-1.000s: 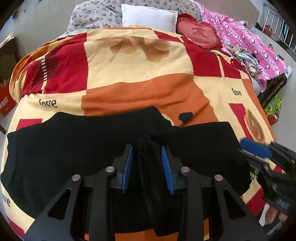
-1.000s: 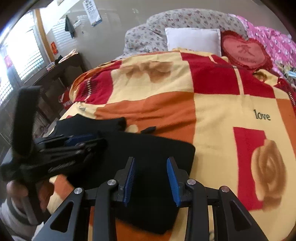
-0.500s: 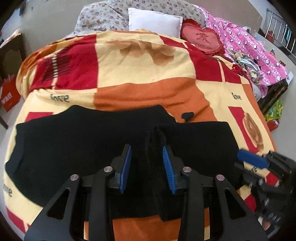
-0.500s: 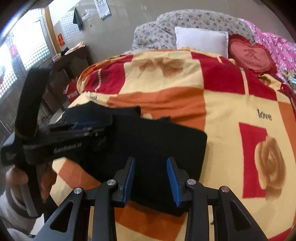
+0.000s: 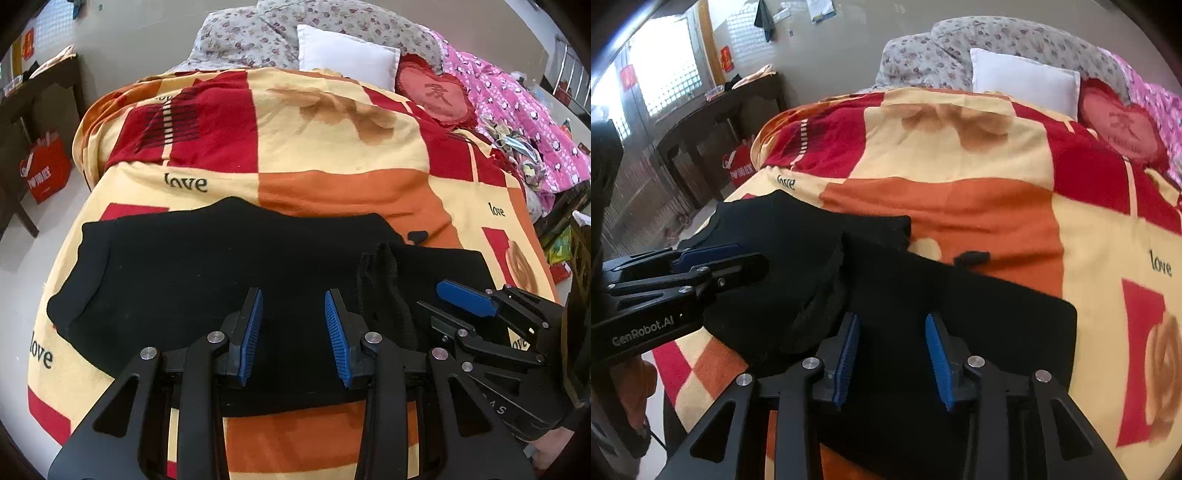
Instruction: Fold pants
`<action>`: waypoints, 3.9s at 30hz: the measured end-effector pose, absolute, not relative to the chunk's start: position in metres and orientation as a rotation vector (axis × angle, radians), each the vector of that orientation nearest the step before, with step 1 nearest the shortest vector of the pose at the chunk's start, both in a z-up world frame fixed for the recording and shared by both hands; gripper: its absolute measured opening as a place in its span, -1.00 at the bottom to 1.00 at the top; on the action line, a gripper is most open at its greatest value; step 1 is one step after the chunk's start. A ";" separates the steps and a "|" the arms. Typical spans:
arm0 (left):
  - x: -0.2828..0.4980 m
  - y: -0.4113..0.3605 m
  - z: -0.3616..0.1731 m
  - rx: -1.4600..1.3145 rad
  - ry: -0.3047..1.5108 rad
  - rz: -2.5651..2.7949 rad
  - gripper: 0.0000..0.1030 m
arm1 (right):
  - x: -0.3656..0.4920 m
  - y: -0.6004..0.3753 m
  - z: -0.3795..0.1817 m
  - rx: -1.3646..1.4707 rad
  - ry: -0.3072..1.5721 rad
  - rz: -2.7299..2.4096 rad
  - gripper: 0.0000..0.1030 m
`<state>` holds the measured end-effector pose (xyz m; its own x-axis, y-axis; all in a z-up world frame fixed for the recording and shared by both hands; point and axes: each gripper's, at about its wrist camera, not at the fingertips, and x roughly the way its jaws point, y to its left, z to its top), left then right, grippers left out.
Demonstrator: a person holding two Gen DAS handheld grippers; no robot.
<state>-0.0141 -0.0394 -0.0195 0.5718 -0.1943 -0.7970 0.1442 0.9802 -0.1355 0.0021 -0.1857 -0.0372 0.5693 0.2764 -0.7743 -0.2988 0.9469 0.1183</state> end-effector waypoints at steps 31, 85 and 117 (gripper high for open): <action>-0.030 0.013 -0.020 -0.198 0.980 -0.149 0.10 | 0.001 -0.149 -0.021 -0.059 0.895 0.414 -0.29; -0.033 0.134 -0.051 -0.532 0.969 0.060 0.61 | 0.155 0.058 -0.059 -0.240 1.009 0.905 -0.04; -0.053 -0.103 -0.016 -0.121 0.983 -0.594 -0.59 | 0.002 -0.298 0.001 0.481 0.764 0.457 0.07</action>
